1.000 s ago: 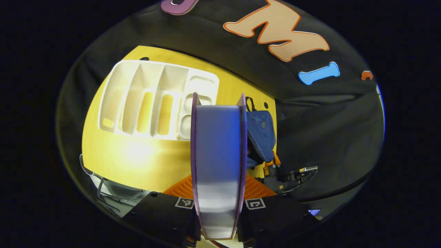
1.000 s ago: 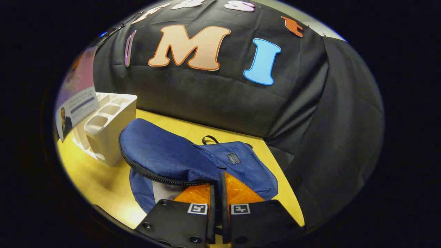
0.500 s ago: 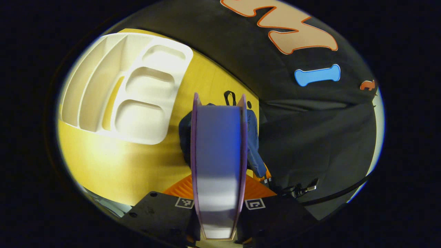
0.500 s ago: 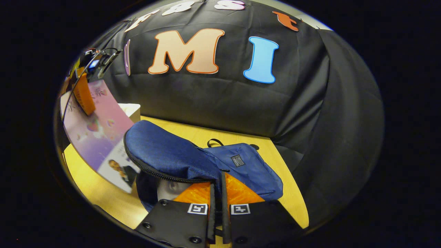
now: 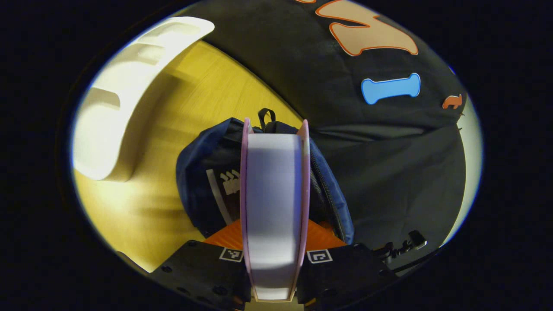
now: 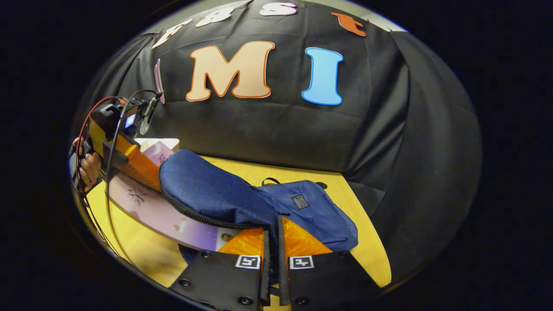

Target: Open the schoolbag, grab two books from the bookshelf and put them into the schoolbag.

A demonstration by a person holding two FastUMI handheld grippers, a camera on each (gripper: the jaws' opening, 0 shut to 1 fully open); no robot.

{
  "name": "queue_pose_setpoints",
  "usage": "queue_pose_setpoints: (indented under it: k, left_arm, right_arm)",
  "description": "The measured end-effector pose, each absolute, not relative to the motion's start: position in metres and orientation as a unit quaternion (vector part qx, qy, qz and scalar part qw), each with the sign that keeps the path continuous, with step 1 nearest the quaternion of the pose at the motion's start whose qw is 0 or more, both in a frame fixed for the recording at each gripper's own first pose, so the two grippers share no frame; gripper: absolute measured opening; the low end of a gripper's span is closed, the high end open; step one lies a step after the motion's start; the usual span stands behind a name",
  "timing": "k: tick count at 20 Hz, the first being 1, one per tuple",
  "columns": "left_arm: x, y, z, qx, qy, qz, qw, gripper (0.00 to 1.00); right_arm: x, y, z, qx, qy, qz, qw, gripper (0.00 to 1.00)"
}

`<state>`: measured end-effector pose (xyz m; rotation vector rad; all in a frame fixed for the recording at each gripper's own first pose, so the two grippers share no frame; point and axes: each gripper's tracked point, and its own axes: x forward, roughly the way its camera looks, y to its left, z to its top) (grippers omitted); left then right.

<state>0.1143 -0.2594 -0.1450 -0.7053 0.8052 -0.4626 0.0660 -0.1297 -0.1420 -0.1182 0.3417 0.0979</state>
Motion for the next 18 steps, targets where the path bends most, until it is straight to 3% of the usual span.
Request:
queue_pose_setpoints:
  k: [9,18]
  left_arm:
    - [0.167,-0.293,-0.183,-0.389,0.328,-0.242,0.826,0.37]
    - [0.196,-0.327,-0.216,-0.470,0.321,-0.252,0.782,0.40]
  right_arm:
    - [0.059,-0.124,-0.142,-0.080,0.163,0.060,0.982,0.11]
    - [0.060,-0.118,-0.142,-0.087,0.164,0.066,0.980,0.11]
